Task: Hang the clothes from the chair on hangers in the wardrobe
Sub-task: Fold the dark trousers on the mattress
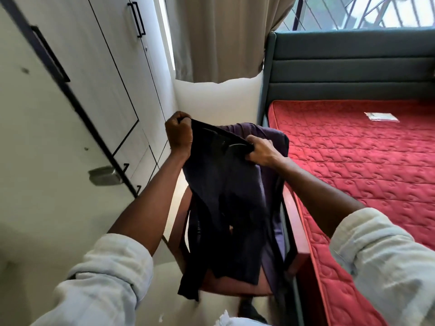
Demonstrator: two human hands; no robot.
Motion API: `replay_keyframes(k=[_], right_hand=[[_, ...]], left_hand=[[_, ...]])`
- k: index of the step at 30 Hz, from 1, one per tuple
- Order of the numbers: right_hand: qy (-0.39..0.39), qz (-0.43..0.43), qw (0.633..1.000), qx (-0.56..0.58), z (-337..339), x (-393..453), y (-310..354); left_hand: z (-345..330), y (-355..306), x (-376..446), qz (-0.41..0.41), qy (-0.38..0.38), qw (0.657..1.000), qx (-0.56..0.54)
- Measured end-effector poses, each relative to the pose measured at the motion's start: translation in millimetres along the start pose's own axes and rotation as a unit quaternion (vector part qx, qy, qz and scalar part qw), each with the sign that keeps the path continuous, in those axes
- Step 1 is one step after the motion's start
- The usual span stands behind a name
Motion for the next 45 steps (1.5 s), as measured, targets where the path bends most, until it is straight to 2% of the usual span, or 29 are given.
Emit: replay_keyframes(k=[4,7,10,12,15,20,25,30,33,35,37,39,40,42,44,45], right_hand=[[-0.018,0.031,0.994,-0.106,2.3,-78.1,36.2],[-0.049,0.03,0.997,-0.057,8.7,-138.7,57.6],[-0.083,-0.006,0.996,-0.036,16.6,-185.7,67.0],[-0.12,-0.034,0.988,-0.091,22.2,-219.9,73.6],[-0.131,-0.065,0.975,-0.167,20.2,-266.3,83.3],[-0.218,-0.169,0.961,-0.024,33.3,-360.8,84.1],[-0.321,-0.15,0.931,-0.084,68.3,-457.8,72.5],[-0.188,-0.229,0.954,0.037,69.0,-534.6,57.1],[-0.06,-0.236,0.96,0.14,72.3,-570.9,64.2],[0.06,-0.215,0.952,0.212,79.6,-595.4,75.2],[0.167,-0.168,0.927,0.292,90.9,-624.8,92.9],[0.215,-0.137,0.902,0.349,105.4,-650.1,103.7],[0.21,-0.141,0.913,0.32,112.8,-662.0,104.1],[0.151,-0.177,0.963,0.136,127.6,-676.9,93.2],[0.055,-0.221,0.974,-0.009,137.9,-695.4,83.2],[0.02,-0.245,0.969,-0.015,136.6,-712.8,80.2]], left_hand=[[53.7,-23.1,-56.1,-0.018,-0.057,0.998,-0.016],[77.4,-38.9,-97.8,-0.012,-0.065,0.997,-0.025],[95.6,-52.8,-130.9,-0.008,-0.086,0.996,-0.036],[110.4,-61.1,-159.4,-0.007,-0.105,0.993,-0.055],[120.0,-72.0,-199.6,-0.001,-0.109,0.992,-0.067],[132.5,-91.0,-277.4,0.008,-0.157,0.985,-0.07],[160.3,-87.6,-364.1,0.049,-0.247,0.966,-0.064],[171.5,-75.5,-473.2,0.123,-0.266,0.956,-0.01],[186.8,-79.5,-511.4,0.171,-0.267,0.948,0.002],[193.6,-90.2,-530.6,0.178,-0.253,0.951,0.013],[201.0,-104.4,-550.4,0.17,-0.233,0.957,0.019],[206.9,-112.0,-562.9,0.183,-0.201,0.962,0.031],[210.5,-113.4,-571.4,0.195,-0.177,0.964,0.04],[216.4,-109.2,-590.1,0.218,-0.129,0.966,0.055],[221.7,-97.5,-616.8,0.233,-0.101,0.965,0.06],[225.4,-89.2,-636.1,0.237,-0.098,0.964,0.065]])
Point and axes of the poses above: each hand's wrist, its own x-axis towards the middle knuckle, its own z-axis out of the back of the hand, y = z × x, the point moved 7 cm from there along x, towards the middle knuckle, and after that the axes turned 7 degrees about z, right-handed, at the moved point
